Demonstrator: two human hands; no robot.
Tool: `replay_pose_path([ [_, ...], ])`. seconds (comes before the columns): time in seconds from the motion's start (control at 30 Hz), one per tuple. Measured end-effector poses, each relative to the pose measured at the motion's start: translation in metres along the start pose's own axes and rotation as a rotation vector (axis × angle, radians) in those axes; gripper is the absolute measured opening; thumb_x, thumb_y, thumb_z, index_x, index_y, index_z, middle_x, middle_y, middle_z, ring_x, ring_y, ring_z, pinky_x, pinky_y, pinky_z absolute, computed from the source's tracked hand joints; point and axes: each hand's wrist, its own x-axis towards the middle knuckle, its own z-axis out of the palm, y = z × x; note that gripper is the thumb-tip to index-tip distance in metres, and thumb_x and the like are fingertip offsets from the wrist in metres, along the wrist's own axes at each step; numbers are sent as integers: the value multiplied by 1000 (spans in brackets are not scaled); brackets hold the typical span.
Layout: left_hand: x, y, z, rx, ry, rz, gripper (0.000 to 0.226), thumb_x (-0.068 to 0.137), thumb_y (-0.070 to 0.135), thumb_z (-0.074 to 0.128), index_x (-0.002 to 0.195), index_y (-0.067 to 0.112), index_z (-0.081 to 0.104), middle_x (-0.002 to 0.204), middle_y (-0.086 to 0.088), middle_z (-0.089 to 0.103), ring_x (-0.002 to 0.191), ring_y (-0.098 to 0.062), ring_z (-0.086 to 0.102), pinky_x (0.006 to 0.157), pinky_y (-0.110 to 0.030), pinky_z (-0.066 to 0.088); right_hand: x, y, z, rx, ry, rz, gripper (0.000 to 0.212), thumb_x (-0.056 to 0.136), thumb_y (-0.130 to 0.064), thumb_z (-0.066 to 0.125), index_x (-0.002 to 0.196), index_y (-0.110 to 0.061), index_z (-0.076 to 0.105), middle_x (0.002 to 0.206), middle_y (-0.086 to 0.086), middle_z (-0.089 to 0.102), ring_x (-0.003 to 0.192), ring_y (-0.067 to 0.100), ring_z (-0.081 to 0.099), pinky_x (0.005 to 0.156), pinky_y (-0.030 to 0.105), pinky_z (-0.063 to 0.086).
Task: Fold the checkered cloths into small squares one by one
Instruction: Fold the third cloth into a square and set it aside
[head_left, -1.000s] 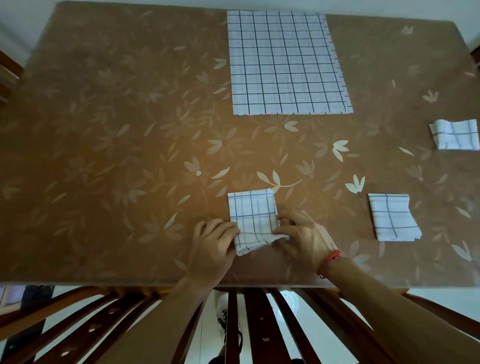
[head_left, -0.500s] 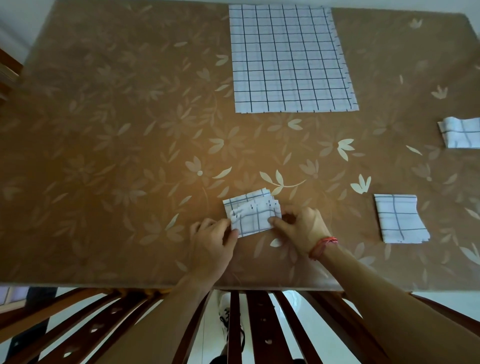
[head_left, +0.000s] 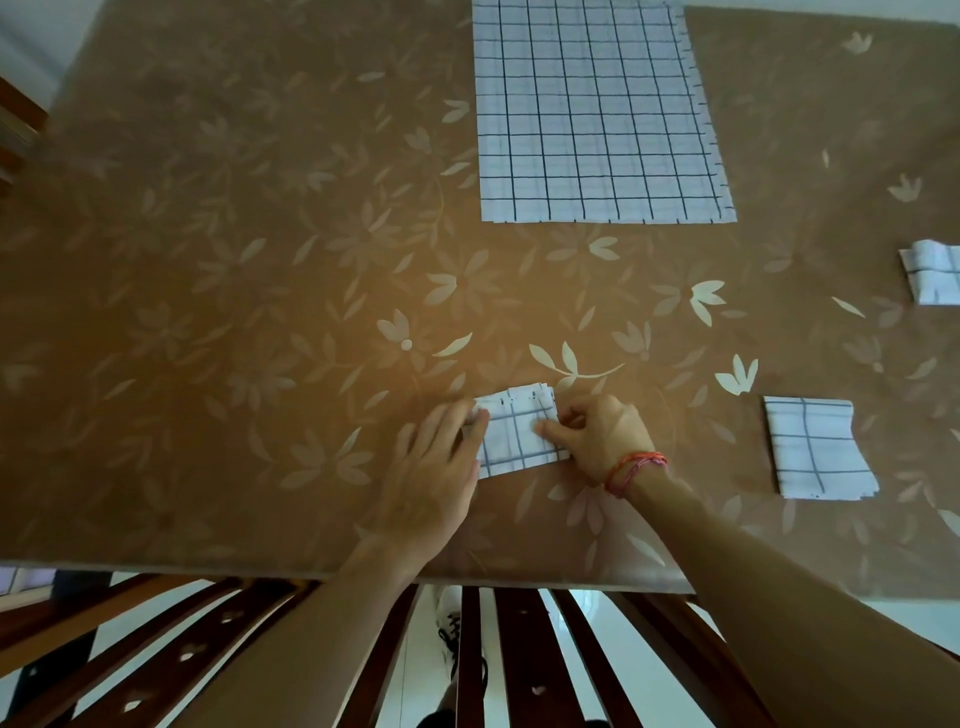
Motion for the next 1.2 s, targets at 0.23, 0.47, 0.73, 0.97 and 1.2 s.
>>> replay_pose_path([
  [0.23, 3, -9, 8, -42, -141, -53, 48, 100, 29, 33, 141, 8, 48, 154, -7, 39, 146, -19, 29, 109, -45, 36, 8, -4, 1, -20, 5, 41, 33, 80, -51, 67, 67, -22, 65, 59, -3, 68, 50, 13, 65, 55, 32, 57],
  [0.47, 3, -9, 15, -36, -181, -76, 53, 101, 32, 25, 148, 10, 38, 159, -4, 29, 150, -15, 15, 118, -47, 23, 7, -9, -2, 30, -14, 65, 31, 80, -47, 70, 69, -19, 63, 63, -1, 70, 45, 13, 65, 50, 30, 57],
  [0.73, 2, -6, 20, -20, -191, -97, 55, 103, 33, 19, 152, 10, 29, 161, -6, 23, 150, -17, 13, 118, -47, 23, -8, -27, 19, -207, 468, -569, 26, 91, -26, 49, 108, -12, 64, 110, 8, 58, 90, 27, 57, 76, 38, 50],
  [0.97, -2, -8, 28, 14, -158, -54, 53, 104, 30, 26, 153, 8, 26, 162, -8, 18, 151, -18, 12, 117, -48, 24, 1, -11, 75, -465, 169, -783, 54, 100, -23, 37, 147, 2, 30, 156, 17, 23, 147, 29, 16, 116, 47, 28],
  [1.2, -2, -9, 27, 20, -204, -69, 56, 104, 30, 30, 155, 10, 17, 163, -6, 13, 151, -17, 6, 119, -46, 20, 8, -3, 64, -693, 108, -742, 62, 101, -39, 26, 150, -1, 24, 158, 15, 18, 148, 26, 12, 120, 43, 18],
])
